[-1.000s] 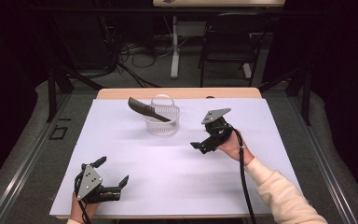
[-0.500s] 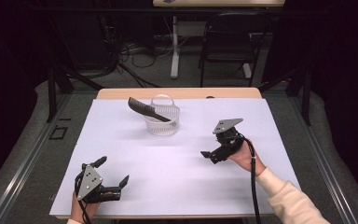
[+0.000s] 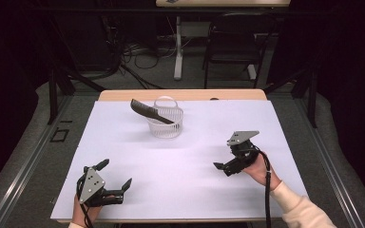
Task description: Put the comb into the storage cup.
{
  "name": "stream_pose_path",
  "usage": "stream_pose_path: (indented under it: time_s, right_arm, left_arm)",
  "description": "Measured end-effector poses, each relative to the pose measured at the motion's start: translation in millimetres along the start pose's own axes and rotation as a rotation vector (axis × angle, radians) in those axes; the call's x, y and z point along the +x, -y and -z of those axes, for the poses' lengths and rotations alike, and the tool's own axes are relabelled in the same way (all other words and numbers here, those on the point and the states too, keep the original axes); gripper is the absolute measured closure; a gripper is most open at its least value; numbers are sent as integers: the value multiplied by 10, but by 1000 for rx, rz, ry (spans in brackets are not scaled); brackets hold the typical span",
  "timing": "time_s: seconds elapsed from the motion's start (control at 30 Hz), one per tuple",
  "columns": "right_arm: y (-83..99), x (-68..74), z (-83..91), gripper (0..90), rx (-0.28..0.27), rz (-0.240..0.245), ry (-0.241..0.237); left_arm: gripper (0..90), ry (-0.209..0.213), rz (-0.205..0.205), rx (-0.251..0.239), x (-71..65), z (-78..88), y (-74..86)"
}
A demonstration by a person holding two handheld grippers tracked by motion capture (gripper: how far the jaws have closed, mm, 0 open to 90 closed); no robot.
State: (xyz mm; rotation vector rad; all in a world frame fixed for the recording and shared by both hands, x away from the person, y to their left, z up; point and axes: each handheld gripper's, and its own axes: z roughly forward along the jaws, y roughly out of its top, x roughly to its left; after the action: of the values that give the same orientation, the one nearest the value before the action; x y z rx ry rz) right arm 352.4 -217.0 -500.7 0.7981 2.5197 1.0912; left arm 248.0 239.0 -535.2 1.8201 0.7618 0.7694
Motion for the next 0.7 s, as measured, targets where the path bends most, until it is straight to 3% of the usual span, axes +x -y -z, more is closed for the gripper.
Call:
stream_pose_path:
  time_s: [0.3,0.57,0.7]
  right_arm:
    - [154,45,94,0,7,-10,12]
    - [296,93,187,0,-19,-38,10]
    - [347,133,236,0,-31,-30,24]
  left_arm:
    - [16,2,5,0,2,-1,3]
    - [14,2,11,0,5,-4,6]
    - [14,0,8,1,2,-2,3]
